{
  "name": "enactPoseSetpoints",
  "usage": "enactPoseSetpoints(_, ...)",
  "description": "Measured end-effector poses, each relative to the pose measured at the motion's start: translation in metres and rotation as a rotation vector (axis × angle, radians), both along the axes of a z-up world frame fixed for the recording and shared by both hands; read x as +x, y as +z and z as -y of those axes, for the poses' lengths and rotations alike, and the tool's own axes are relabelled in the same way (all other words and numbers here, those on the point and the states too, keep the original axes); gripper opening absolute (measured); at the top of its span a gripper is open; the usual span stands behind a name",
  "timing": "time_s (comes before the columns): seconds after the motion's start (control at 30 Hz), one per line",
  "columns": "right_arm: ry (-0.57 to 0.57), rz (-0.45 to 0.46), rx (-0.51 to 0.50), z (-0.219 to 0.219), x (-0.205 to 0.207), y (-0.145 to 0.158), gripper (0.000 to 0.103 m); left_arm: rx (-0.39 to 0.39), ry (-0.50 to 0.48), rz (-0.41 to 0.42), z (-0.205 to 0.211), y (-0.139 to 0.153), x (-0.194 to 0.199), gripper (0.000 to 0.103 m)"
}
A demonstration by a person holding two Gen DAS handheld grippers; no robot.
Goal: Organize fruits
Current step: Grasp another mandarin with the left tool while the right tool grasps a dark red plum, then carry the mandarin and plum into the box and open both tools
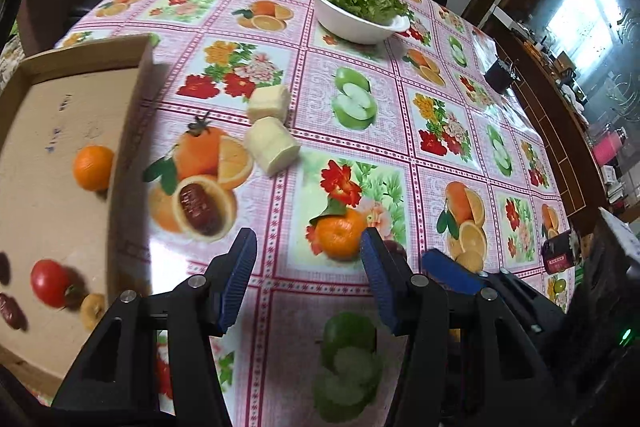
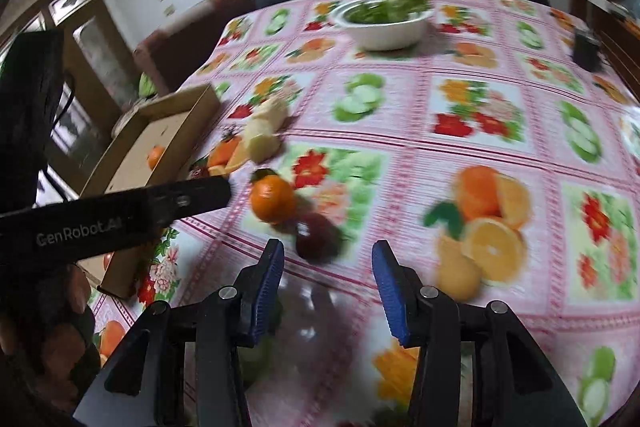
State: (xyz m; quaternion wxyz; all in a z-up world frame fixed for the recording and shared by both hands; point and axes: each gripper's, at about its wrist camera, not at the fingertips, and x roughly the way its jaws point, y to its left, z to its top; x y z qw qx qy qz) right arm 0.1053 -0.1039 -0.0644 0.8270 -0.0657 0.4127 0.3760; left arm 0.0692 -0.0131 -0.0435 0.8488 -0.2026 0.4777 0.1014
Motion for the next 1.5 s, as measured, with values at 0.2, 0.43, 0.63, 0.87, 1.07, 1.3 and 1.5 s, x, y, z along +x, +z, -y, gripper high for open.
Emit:
enactPoseSetpoints(0.2, 0.022, 0.009, -0.039, -0.012, 0.004, -0.013, 0.027, -0.056, -0.03, -0.03, 0.002, -0.011, 0.016, 0.052)
enactPoseSetpoints(0.43, -0.076, -0.039, 0.022, 0.037, 0.002, -0.008, 0.027, -0.017, -0.032, -0.059, 0.014, -0.023, 0.029, 0.052)
enactPoseSetpoints(0.63, -0.146, -0.055, 0.051, 0.07, 0.005, -0.002, 0.027, 0.046, -0.031, -0.054, 0.022, -0.027, 0.03, 0.032)
enactPoseSetpoints(0.87, -0.161, -0.02, 0.074, 0.079, -0.004, 0.014, 0.027, 0.15, -0.025, -0.039, 0.03, -0.012, 0.005, 0.031)
enactPoseSetpoints(1.07, -0.137, 0.015, 0.082, 0.068, -0.013, 0.03, 0.027, 0.202, -0.011, 0.002, 0.026, 0.006, -0.019, 0.031)
enactPoseSetpoints(1.3, -0.131, 0.014, 0.122, 0.047, -0.01, 0.039, 0.027, 0.211, 0.0, 0.018, 0.012, 0.013, -0.031, 0.031)
enactPoseSetpoints(1.5, -0.136, -0.031, 0.162, 0.021, 0.004, 0.041, 0.027, 0.206, 0.01, -0.021, -0.007, 0.01, -0.014, 0.031)
